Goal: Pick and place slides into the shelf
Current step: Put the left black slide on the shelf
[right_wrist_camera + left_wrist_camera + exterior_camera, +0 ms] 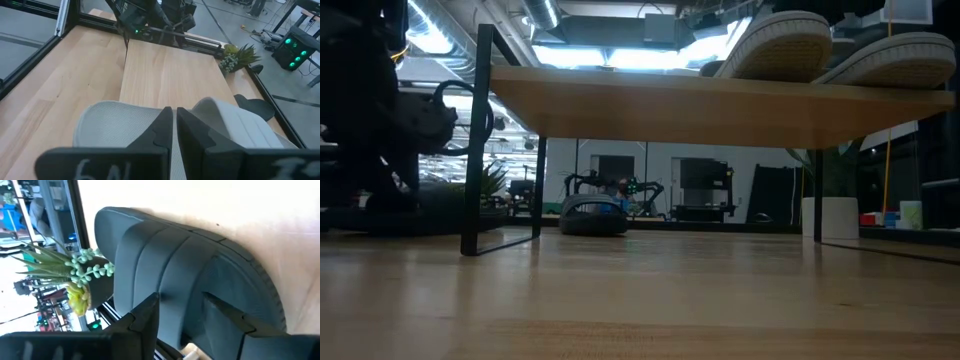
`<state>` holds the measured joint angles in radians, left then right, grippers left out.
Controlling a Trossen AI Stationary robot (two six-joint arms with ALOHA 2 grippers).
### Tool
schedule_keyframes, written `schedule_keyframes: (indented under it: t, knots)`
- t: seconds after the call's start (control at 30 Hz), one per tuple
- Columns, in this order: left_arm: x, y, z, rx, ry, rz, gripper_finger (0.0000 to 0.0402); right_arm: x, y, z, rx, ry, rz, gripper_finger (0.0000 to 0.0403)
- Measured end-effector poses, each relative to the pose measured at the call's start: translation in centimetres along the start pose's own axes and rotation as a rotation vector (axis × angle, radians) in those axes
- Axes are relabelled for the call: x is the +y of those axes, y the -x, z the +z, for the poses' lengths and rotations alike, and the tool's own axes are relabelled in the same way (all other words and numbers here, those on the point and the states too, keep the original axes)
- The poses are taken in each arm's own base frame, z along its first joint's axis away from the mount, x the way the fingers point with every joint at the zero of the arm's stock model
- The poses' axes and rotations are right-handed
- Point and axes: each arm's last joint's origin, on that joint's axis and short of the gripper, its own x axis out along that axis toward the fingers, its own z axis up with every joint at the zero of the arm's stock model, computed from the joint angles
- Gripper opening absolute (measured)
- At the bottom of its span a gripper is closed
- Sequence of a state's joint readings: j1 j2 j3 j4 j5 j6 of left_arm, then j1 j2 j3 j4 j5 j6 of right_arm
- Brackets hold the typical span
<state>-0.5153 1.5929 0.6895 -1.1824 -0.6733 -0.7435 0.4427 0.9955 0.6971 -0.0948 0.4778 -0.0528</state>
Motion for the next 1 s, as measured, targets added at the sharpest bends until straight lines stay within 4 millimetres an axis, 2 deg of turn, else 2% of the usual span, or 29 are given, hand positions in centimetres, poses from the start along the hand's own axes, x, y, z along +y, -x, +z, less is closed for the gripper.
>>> schedule_keyframes:
  t: [0.2,0.47,0.83,1.0]
  knots:
    - [0.2,-0.2,0.1,0.008,0.018,0.005,0.0117,0.0,0.0,0.0,0.0,0.0,-0.001,0.0028]
    - [0.6,-0.5,0.4,-0.017,0.115,0.047,0.0014,0.0,0.0,0.0,0.0,0.0,-0.001,0.0028]
    - [1.2,-0.3,-0.1,0.019,0.138,0.107,0.0002,0.0,0.0,-0.1,0.005,-0.022,-0.001,0.0028]
    - [2.3,1.1,-0.5,0.045,0.157,0.2,0.0002,0.0,0.0,0.0,0.005,-0.023,-0.001,0.0028]
